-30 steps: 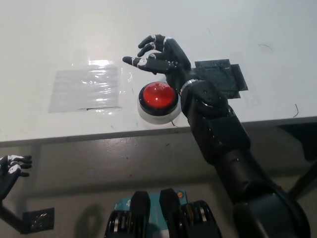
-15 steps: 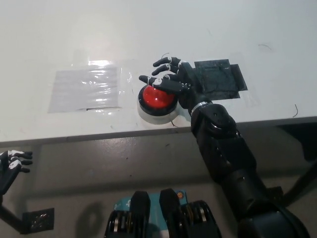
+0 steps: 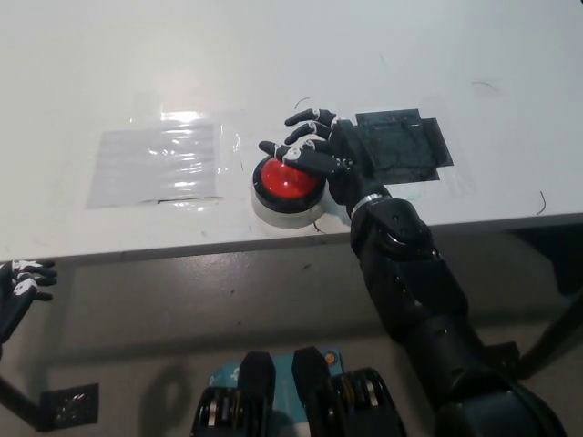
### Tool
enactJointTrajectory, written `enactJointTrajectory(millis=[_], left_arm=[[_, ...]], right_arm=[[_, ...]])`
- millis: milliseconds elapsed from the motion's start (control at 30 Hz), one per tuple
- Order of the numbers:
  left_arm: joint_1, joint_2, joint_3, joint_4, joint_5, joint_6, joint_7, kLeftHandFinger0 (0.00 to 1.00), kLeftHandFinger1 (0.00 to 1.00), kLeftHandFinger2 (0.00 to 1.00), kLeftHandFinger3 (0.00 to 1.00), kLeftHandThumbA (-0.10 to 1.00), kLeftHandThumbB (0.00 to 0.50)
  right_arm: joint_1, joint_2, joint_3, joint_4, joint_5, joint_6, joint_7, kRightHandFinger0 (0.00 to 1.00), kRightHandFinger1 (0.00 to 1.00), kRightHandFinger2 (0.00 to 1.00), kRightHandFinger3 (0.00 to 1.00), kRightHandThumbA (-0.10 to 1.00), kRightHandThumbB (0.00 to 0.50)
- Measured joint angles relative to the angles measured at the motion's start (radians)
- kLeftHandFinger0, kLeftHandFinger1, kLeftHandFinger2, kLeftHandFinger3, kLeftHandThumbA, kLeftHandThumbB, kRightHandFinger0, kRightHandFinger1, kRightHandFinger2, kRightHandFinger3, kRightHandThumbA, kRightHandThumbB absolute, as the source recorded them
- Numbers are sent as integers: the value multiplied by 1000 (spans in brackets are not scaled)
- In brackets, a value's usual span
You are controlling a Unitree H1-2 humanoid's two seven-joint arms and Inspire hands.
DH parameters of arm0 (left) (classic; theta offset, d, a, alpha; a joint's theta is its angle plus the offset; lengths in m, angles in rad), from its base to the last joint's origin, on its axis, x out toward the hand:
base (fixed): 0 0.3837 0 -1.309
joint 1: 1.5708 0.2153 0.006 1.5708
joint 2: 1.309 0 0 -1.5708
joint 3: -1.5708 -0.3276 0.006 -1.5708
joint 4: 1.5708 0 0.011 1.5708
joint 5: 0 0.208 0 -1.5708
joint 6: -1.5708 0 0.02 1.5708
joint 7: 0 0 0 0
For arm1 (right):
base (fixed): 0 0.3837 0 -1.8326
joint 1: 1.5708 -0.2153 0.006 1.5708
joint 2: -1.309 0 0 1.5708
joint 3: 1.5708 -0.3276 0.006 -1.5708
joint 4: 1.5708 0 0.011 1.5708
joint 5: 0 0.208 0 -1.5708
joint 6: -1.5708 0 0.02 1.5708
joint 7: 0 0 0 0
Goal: The robot uses its right hand to make a fist and press the red button kept in the middle of the desk
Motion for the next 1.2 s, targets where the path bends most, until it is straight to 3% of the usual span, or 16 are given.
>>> enactJointTrajectory(millis=[133, 233, 367, 500, 633, 667, 767, 833, 967, 1000, 1100, 1200], left_arm=[[-4, 3, 1, 0, -2, 2, -5, 566, 603, 665, 686, 552, 0], [-8, 3, 1, 0, -1, 3, -6, 568, 609, 677, 700, 555, 0], [-9, 3, 1, -2, -1, 8, -7, 506, 545, 618, 659, 534, 0], [-9, 4, 1, -1, -4, 9, -8, 514, 545, 613, 650, 543, 0], [-8, 3, 2, -2, -5, 10, -9, 520, 552, 622, 641, 548, 0], [-8, 3, 2, -2, -5, 10, -9, 540, 583, 656, 679, 542, 0], [-7, 4, 1, -2, -4, 9, -10, 533, 574, 646, 669, 554, 0], [-6, 4, 1, -2, -3, 9, -11, 548, 585, 659, 673, 548, 2], [-5, 4, 1, -1, -3, 8, -11, 503, 537, 615, 638, 553, 0], [-4, 4, 1, -2, -3, 8, -11, 512, 553, 632, 654, 556, 0], [-1, 3, 1, -2, -2, 8, -11, 524, 560, 628, 635, 544, 0], [5, 3, 1, -2, -2, 7, -11, 537, 570, 638, 652, 548, 4]], right_arm=[[15, 0, 12, -17, 0, 13, 1, 0, 0, 243, 353, 1000, 146], [35, -1, 13, -29, 0, 22, 1, 0, 0, 251, 363, 1000, 118], [47, -2, 19, -40, 0, 24, 2, 0, 0, 260, 368, 1000, 126], [50, -4, 25, -47, 0, 29, 2, 0, 0, 250, 370, 1000, 155], [49, -6, 32, -60, -2, 42, -1, 0, 0, 255, 381, 1000, 137], [49, -6, 33, -63, -2, 45, -1, 0, 0, 266, 388, 1000, 125], [49, -7, 34, -76, -3, 61, -2, 0, 0, 292, 421, 1000, 154], [48, -8, 34, -82, -3, 72, -2, 0, 0, 291, 428, 1000, 144], [45, -9, 34, -107, -2, 103, -2, 0, 0, 299, 434, 1000, 135], [41, -9, 34, -113, -2, 109, -2, 0, 13, 328, 458, 1000, 151], [28, -8, 32, -136, -1, 132, -2, 25, 196, 484, 534, 1000, 213], [7, -8, 28, -212, 0, 176, -6, 42, 327, 570, 558, 1000, 207]])
